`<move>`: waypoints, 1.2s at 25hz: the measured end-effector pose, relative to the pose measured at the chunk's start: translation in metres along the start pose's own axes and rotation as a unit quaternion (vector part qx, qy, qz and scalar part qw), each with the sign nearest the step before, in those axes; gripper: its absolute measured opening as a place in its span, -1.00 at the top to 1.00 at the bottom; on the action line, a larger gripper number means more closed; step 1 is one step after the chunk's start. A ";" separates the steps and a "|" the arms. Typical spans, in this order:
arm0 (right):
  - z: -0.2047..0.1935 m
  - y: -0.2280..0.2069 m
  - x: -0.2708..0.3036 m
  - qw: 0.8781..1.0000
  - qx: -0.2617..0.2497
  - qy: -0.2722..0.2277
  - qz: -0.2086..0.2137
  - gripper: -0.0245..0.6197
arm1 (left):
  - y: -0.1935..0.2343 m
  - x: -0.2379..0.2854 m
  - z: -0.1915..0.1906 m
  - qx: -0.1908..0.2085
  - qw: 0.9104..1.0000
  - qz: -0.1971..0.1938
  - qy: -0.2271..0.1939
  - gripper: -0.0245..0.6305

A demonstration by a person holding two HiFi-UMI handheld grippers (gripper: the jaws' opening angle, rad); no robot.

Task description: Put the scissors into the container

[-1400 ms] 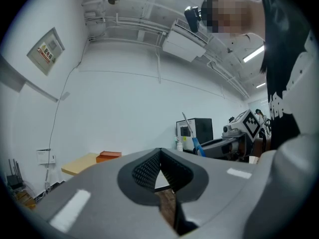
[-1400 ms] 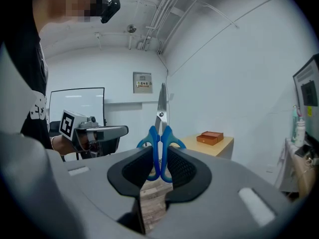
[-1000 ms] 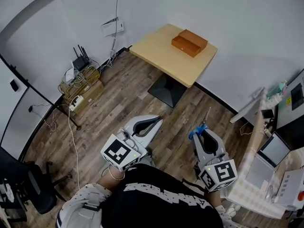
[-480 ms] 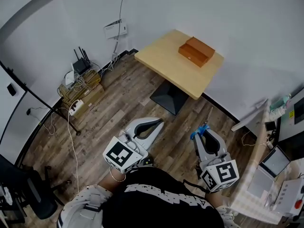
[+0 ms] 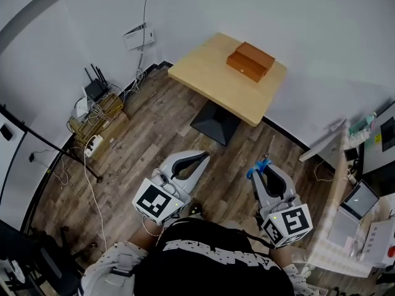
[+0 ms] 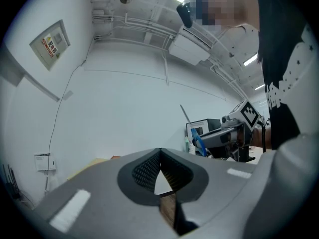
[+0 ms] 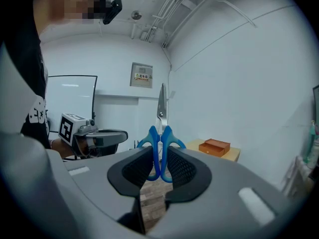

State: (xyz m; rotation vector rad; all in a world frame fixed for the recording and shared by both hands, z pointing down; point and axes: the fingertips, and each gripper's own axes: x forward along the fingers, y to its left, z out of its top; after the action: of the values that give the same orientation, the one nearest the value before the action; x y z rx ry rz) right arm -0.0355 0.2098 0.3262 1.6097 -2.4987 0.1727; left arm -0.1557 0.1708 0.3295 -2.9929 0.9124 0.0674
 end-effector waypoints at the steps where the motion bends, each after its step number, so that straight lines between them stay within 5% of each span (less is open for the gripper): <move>1: 0.000 0.000 0.001 1.000 0.000 0.002 -0.001 0.60 | 0.002 0.000 -0.003 0.000 1.000 0.000 -0.002 0.92; 16: 0.012 -0.024 0.023 0.999 0.004 -0.010 0.031 0.60 | 0.020 0.018 0.004 0.005 0.999 0.036 0.001 0.92; 21: 0.012 -0.056 0.026 0.999 -0.009 -0.006 0.038 0.60 | 0.016 0.051 0.007 0.024 0.998 0.050 0.028 0.92; 30: 0.013 -0.132 0.026 0.998 0.012 -0.012 0.058 0.60 | -0.003 0.123 0.013 0.004 0.999 0.053 0.009 0.92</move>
State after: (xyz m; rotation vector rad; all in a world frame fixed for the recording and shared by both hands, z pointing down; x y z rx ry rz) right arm 0.0737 0.1300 0.3200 1.4838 -2.6190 0.1993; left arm -0.0521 0.1050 0.3106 -2.9420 1.0690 0.0371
